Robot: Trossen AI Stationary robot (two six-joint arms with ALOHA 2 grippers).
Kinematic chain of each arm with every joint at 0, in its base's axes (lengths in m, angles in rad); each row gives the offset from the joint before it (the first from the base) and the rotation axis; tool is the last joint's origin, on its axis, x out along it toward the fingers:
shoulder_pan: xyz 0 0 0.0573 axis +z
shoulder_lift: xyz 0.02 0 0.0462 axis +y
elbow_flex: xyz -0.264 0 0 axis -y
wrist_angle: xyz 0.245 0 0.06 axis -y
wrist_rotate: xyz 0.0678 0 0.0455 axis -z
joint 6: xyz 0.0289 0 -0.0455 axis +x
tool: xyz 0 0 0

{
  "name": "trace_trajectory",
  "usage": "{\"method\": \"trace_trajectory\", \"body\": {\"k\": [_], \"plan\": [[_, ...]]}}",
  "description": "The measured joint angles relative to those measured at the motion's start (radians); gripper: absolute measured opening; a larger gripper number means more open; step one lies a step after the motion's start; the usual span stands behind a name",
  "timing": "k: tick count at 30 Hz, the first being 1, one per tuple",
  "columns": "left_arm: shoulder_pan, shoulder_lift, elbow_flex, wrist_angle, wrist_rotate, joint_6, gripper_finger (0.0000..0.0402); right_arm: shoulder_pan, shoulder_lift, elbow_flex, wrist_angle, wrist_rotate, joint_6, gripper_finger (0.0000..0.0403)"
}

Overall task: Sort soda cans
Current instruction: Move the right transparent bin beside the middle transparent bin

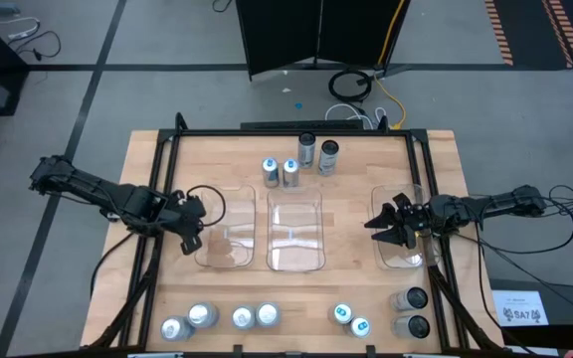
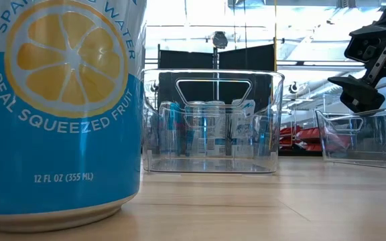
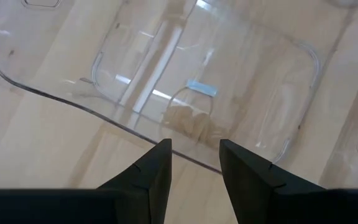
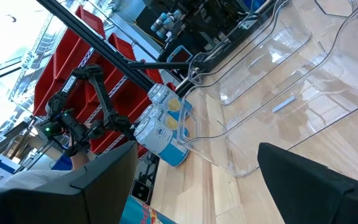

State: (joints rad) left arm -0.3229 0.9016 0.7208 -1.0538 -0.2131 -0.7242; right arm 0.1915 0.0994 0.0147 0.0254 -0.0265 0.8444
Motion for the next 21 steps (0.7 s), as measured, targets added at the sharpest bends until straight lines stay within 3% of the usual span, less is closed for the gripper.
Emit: {"method": "trace_trajectory", "body": {"k": [21], "plan": [[0.001,0.0,0.0,0.0,-0.001,-0.001,0.0144,-0.001,0.0,0.0,0.002,0.002,-0.093,0.0325]]}}
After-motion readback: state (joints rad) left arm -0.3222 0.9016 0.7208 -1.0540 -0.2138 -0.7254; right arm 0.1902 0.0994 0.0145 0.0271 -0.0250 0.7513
